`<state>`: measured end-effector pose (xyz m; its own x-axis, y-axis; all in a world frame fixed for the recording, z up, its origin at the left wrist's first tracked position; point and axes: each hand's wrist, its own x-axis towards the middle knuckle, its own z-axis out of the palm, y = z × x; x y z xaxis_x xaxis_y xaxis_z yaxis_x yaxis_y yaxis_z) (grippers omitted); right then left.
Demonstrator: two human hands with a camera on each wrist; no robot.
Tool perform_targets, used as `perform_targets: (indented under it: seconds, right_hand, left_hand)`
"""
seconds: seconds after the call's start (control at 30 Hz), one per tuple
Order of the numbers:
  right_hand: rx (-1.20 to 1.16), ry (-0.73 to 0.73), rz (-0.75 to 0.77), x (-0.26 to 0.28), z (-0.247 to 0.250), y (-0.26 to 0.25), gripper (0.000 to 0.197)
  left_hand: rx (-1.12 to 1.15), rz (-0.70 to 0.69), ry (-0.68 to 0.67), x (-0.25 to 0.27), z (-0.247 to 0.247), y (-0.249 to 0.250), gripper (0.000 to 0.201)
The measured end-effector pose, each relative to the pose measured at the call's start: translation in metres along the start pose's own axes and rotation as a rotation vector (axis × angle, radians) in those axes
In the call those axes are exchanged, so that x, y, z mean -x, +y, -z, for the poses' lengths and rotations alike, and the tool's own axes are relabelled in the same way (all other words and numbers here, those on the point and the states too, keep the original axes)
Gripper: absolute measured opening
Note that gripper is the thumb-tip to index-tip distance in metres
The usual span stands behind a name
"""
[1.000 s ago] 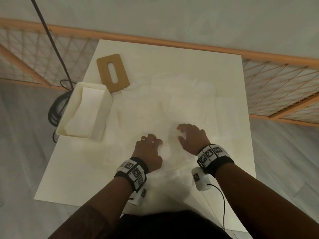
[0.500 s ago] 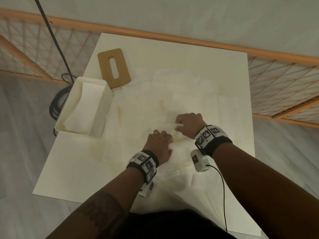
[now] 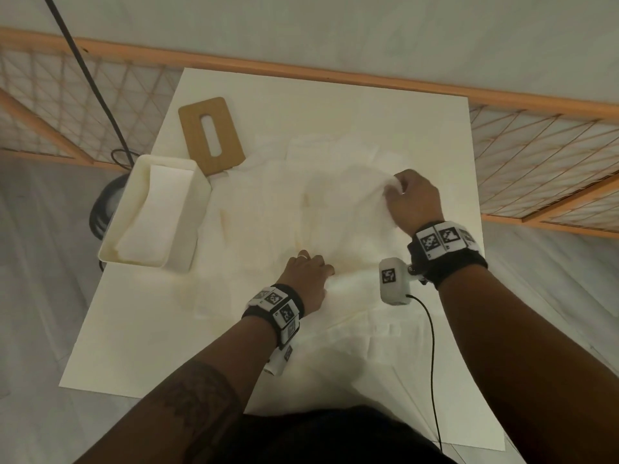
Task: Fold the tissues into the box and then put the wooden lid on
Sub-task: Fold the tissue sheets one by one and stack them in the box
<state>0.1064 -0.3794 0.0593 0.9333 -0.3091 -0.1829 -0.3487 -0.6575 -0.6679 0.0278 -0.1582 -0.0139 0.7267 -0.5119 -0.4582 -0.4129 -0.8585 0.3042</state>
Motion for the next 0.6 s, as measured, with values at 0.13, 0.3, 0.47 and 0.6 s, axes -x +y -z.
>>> perform_targets:
  seconds: [0.13,0.3,0.47,0.6]
  right_hand:
    - [-0.418,-0.031,-0.220,-0.004,0.017,0.007,0.012]
    - [-0.787,-0.214,-0.429,0.005,0.025,0.022,0.008]
    - [-0.887,-0.304,-0.420,0.011,0.034,0.019,0.016]
    - [-0.979,-0.376,-0.430,0.011,0.043,0.011,0.031]
  left_hand:
    - [0.370,0.125,0.073,-0.001,0.015,-0.005,0.064]
    - [1.349,0.133,0.089,0.002,0.052,-0.003,0.104]
    - [1.617,0.299,0.072,-0.012,0.062,-0.001,0.116]
    - [1.803,0.310,0.171,-0.020,0.061,-0.001,0.056]
